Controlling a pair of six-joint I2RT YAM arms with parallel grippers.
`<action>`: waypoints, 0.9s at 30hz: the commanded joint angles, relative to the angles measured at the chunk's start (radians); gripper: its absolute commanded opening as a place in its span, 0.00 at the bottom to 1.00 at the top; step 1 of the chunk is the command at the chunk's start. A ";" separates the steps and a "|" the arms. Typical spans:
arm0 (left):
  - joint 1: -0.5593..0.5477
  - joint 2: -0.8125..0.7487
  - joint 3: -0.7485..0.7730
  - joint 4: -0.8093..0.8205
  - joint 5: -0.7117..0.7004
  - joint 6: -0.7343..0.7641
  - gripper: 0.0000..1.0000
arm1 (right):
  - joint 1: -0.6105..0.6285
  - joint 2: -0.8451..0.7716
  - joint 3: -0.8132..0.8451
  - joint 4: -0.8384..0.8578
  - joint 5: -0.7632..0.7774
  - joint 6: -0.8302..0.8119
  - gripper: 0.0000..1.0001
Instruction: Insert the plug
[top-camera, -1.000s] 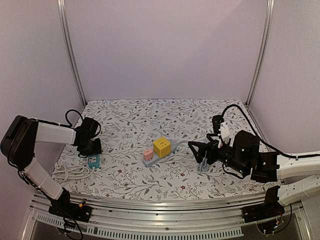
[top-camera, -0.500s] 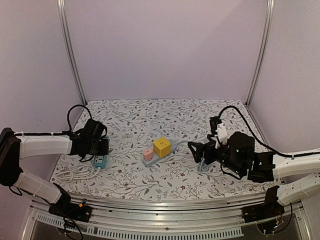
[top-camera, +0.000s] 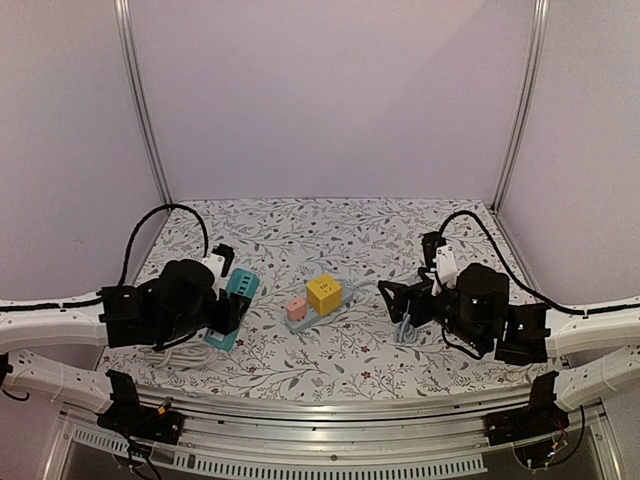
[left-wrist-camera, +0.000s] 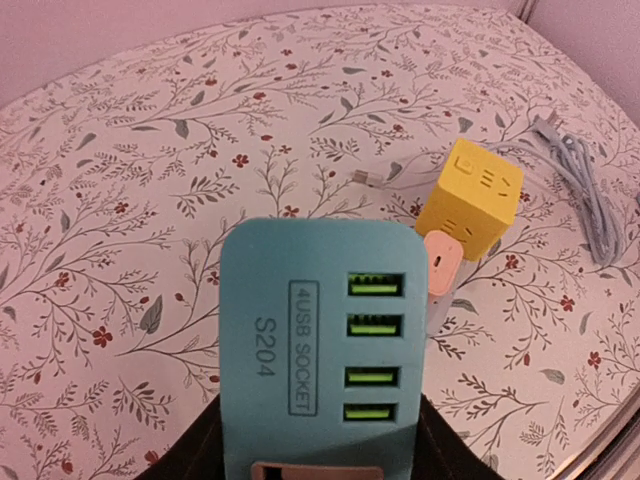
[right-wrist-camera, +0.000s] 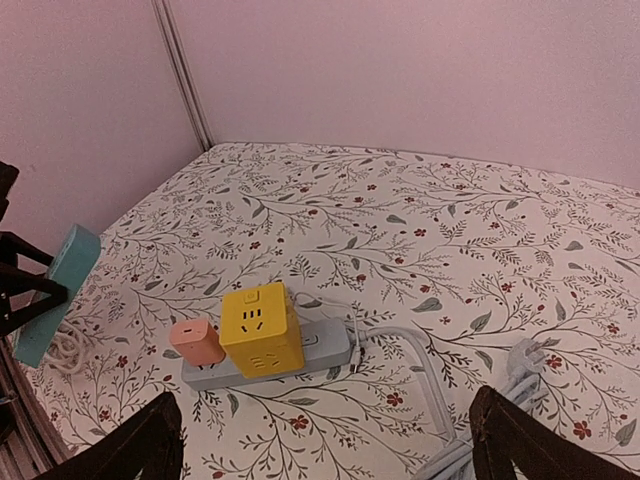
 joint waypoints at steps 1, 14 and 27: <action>-0.148 -0.043 -0.007 0.009 -0.038 0.039 0.00 | -0.003 -0.013 0.013 0.009 0.020 -0.003 0.99; -0.326 0.361 0.192 0.132 -0.050 0.249 0.00 | -0.003 -0.046 -0.003 0.009 0.031 -0.004 0.99; -0.340 0.846 0.525 0.137 0.046 0.324 0.00 | -0.003 -0.078 -0.019 0.009 0.056 -0.004 0.99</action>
